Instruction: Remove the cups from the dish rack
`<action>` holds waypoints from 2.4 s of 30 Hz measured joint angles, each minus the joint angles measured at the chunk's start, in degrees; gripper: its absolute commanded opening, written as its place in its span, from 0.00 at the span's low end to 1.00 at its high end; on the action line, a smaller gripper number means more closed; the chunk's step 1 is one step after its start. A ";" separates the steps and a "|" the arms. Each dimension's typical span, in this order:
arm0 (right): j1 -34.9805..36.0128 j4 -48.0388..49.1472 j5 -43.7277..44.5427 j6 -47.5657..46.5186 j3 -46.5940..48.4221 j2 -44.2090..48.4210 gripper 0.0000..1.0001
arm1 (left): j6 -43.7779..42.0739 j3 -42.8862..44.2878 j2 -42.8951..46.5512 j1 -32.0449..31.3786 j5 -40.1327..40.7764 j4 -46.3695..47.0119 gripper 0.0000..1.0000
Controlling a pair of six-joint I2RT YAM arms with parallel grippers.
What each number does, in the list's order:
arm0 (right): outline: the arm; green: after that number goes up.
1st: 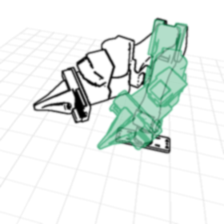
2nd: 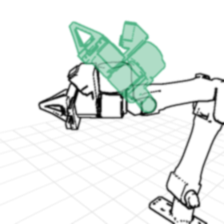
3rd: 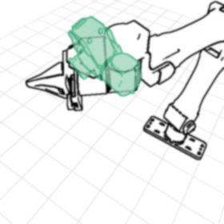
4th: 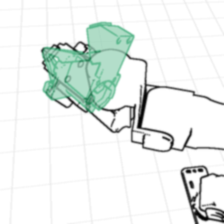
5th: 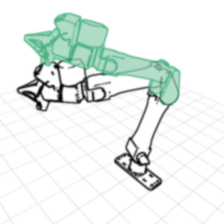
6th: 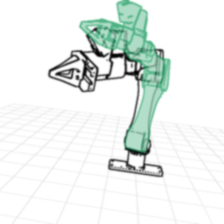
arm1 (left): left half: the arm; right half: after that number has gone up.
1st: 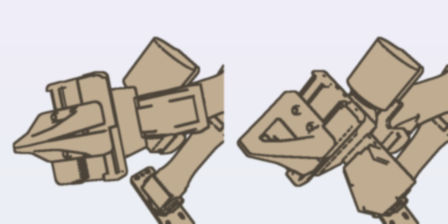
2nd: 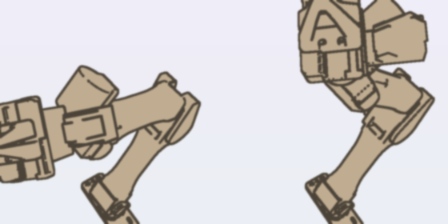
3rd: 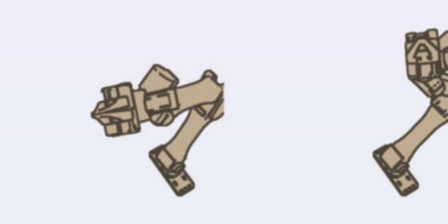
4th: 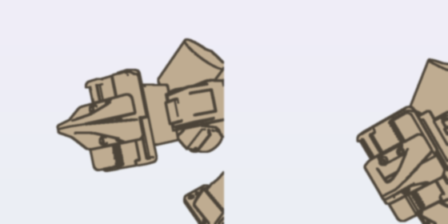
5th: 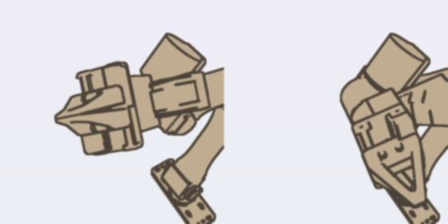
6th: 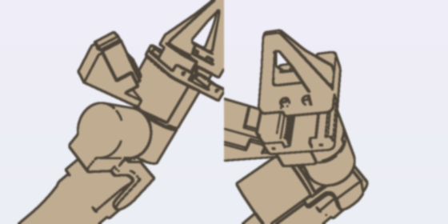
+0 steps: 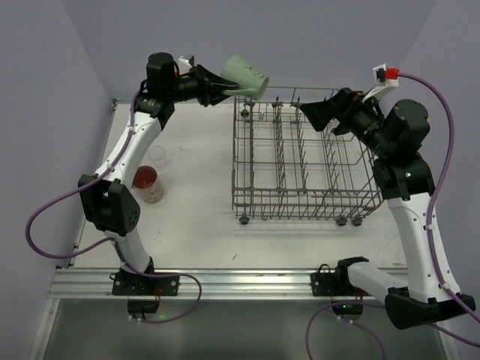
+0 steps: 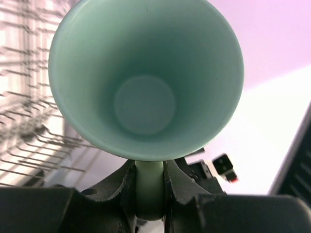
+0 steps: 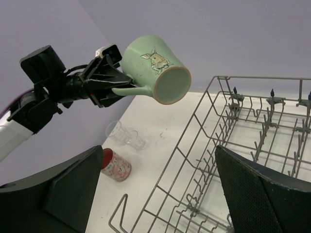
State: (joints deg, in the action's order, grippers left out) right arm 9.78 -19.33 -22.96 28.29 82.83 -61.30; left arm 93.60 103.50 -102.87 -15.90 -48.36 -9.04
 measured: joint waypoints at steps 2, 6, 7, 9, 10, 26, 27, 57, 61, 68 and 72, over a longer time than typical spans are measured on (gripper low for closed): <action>-0.04 -0.09 0.17 0.37 0.00 -0.33 0.99 | -3.67 1.05 0.00 1.68 1.14 -4.26 0.00; -0.04 -0.42 0.46 1.38 0.00 -1.51 0.99 | -13.03 5.73 -0.11 4.35 3.89 -14.36 0.00; -0.04 -0.46 0.44 1.62 0.00 -1.99 0.99 | -15.37 6.99 -0.13 4.87 4.50 -16.59 0.00; -0.04 -0.48 0.42 1.88 0.00 -2.86 0.99 | -19.63 9.60 -0.20 5.88 5.55 -21.14 0.00; -0.04 -0.55 0.44 1.97 -0.02 -3.21 0.99 | -21.57 10.67 -0.20 6.34 6.10 -23.34 0.00; -0.07 -0.59 0.44 2.54 -0.02 -4.24 0.99 | -42.60 19.39 -3.17 9.03 16.41 -50.86 0.00; -0.07 -0.59 0.42 2.58 -0.04 -4.35 0.99 | -43.41 19.54 -3.41 9.03 16.90 -51.78 0.00; -0.07 -0.61 0.44 2.89 -2.93 -4.81 0.99 | -56.43 17.70 -7.15 8.98 30.71 -59.41 0.00; -0.07 -0.59 0.39 3.34 -2.95 -5.25 0.99 | -56.85 17.53 -9.27 8.96 33.70 -59.30 0.00; 0.13 -0.39 -0.81 5.16 -3.23 -7.76 0.99 | -57.44 20.41 -14.64 8.52 41.40 -59.47 0.00; 0.90 -0.37 -0.83 5.62 -4.35 -8.66 0.99 | -57.94 25.46 -17.40 7.45 46.14 -60.02 0.00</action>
State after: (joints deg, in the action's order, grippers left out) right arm 10.68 -19.70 -23.79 33.91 78.48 -69.95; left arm 35.66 128.97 -120.27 -8.45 -2.22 -69.06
